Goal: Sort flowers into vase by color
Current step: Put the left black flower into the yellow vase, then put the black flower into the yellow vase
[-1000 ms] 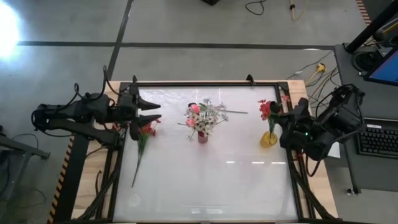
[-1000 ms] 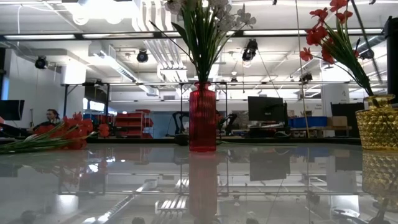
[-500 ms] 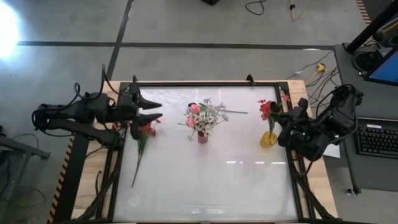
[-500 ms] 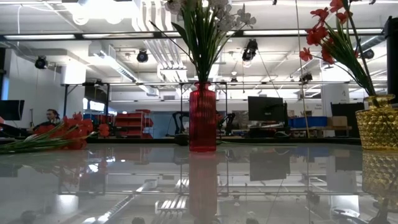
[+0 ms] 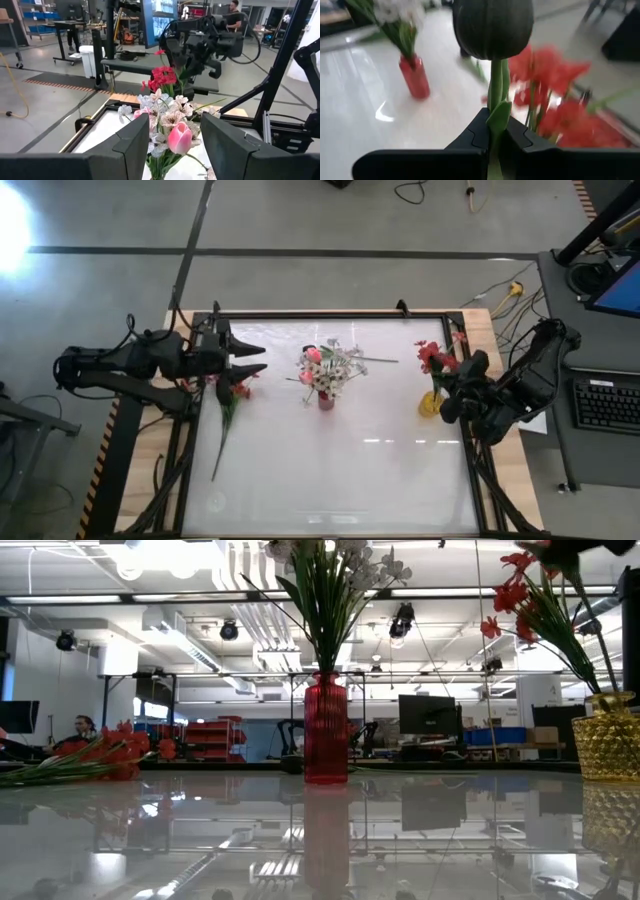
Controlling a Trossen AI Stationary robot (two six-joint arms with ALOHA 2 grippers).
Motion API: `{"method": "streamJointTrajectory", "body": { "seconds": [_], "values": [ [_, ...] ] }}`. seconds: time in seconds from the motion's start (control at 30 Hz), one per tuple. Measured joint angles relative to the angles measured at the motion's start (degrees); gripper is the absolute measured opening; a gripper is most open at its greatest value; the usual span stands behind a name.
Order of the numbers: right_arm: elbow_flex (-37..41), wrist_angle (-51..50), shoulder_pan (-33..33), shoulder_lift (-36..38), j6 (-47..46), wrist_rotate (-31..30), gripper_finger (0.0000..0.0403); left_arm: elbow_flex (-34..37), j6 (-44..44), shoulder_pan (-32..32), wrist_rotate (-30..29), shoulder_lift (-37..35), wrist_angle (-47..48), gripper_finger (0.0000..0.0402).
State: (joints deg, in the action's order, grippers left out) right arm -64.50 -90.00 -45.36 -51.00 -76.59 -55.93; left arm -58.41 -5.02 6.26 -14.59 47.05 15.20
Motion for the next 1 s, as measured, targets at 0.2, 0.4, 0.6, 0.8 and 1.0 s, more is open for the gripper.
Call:
{"method": "streamJointTrajectory", "body": {
  "seconds": [0.2,0.4,0.6,0.8,1.0],
  "values": [
    [3.4,0.2,0.0,-0.2,-7.7,7.4,0.0042,-5.5,1.8,0.0,0.1,-1.4,6.7,0.0166],
    [2.5,0.5,0.0,-0.5,-9.0,8.7,0.0121,-16.2,5.9,0.0,-3.1,0.7,19.1,0.0166],
    [-4.8,0.3,0.0,-1.7,-5.5,16.5,0.0184,-20.9,5.8,0.0,-9.2,2.0,30.6,0.0166],
    [-13.0,0.4,0.0,-3.9,-6.3,22.4,0.0211,-19.7,1.6,-0.1,-11.0,2.2,35.5,0.0166],
    [-23.4,1.4,0.0,-8.2,-1.2,15.3,0.0205,-19.5,0.0,-0.1,-11.0,3.4,36.1,0.0166]
  ]
}}
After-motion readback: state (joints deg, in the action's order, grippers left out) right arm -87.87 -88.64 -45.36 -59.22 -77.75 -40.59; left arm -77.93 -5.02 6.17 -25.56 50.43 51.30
